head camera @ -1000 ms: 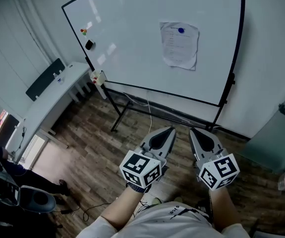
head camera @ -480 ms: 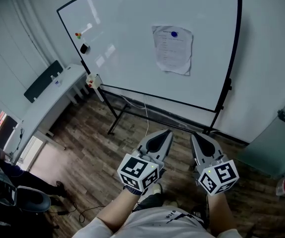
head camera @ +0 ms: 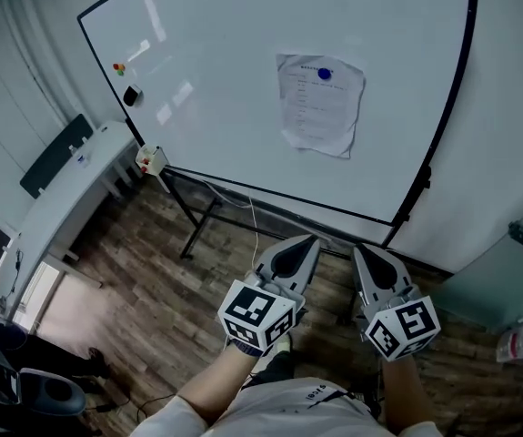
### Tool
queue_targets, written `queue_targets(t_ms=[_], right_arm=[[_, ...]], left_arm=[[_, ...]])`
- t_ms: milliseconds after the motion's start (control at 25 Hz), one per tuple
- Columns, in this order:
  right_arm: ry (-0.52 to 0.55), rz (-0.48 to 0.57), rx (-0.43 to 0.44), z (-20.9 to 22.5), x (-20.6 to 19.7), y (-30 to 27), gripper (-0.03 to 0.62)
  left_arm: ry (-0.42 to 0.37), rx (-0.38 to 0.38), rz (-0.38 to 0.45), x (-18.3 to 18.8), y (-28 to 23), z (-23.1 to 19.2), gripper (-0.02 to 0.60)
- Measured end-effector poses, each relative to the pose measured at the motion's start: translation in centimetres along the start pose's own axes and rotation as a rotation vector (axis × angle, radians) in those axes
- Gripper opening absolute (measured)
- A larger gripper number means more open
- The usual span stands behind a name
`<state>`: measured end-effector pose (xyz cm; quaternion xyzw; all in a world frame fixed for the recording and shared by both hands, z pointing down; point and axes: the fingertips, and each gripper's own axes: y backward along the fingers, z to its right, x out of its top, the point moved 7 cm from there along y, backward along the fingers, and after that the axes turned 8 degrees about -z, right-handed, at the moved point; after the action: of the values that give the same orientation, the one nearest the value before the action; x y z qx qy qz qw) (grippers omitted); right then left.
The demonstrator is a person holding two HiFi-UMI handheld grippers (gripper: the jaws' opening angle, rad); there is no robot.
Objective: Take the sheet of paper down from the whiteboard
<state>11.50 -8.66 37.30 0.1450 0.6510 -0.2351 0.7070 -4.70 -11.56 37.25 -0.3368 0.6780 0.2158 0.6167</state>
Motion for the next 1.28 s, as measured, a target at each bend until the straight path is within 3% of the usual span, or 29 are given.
queue_targets(t_ms=[400,680,1000,1280], right_arm=[[0.01,0.016,-0.116,3.2,3.1,-10.7,0.012],[0.02,0.007,-0.183,6.0,3.9,-14.8,0.012],[0.03,0.034,-0.178,11.9,5.5,-18.4,0.014],[0.106,0.047,-0.154,16.4,8.1,-20.7,0.027]], left_arm=[[-0.052,-0.08,0.0,3.4,-6.9,-10.6,0.012],[-0.061,-0.104,0.01,4.8,-11.1,-14.5,0.012],[-0.127,-0.038,0.037,7.8,-16.0,-16.0,0.012],[-0.171,0.049,0.077,10.7,-20.1,-16.3,0.012]])
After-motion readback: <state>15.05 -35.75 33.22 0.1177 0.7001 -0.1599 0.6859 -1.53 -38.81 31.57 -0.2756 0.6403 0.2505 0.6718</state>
